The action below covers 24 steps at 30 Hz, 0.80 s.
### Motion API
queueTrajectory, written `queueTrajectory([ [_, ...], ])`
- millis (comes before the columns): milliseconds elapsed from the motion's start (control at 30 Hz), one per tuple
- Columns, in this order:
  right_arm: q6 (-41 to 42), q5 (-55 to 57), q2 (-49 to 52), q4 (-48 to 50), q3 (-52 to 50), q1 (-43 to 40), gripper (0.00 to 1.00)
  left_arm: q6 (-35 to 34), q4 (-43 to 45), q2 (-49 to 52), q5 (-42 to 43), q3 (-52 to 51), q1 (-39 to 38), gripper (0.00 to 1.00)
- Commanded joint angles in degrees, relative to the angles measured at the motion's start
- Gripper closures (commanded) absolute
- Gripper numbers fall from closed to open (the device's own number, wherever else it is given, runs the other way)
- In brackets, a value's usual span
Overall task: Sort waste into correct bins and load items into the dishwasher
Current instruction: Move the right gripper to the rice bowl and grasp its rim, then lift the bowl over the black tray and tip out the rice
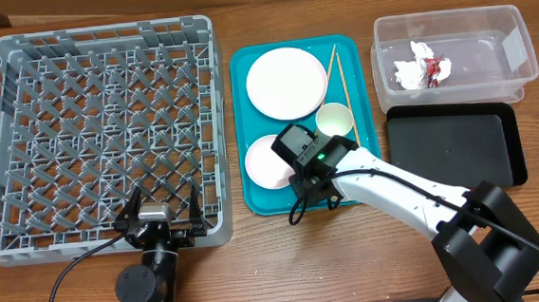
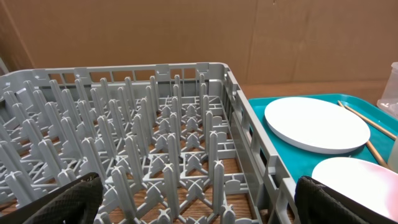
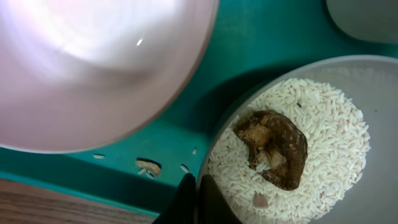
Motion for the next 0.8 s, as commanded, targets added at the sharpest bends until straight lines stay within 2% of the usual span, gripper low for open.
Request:
queueTrajectory([
  [0,2.14,-0.66,-0.90,-1.68,0.98,0.17,0.96,0.92,0.02,-0.55,0.26,-0.24,-0.07,0.00],
  [233,3.26,-5.09,-7.74,-10.16,9.03,-0.85,0.96,0.92,0.02,-0.55,0.26,-0.24,-0.07,0.00],
  [400,3.45,-6.03,-15.78,-13.88,11.56,-5.22,0.96,0.92,0.02,-0.55,0.26,-0.24,-0.07,0.00],
  [567,1.97,-10.95,-22.64,-15.02,11.08,-16.63,0.96,0.92,0.02,-0.55,0.26,-0.24,-0.07,0.01],
  [767,-8.22,-28.39,-23.69,-14.36,9.92,-33.18,0.96,0.92,0.02,-0.55,0.26,-0.24,-0.07,0.00],
])
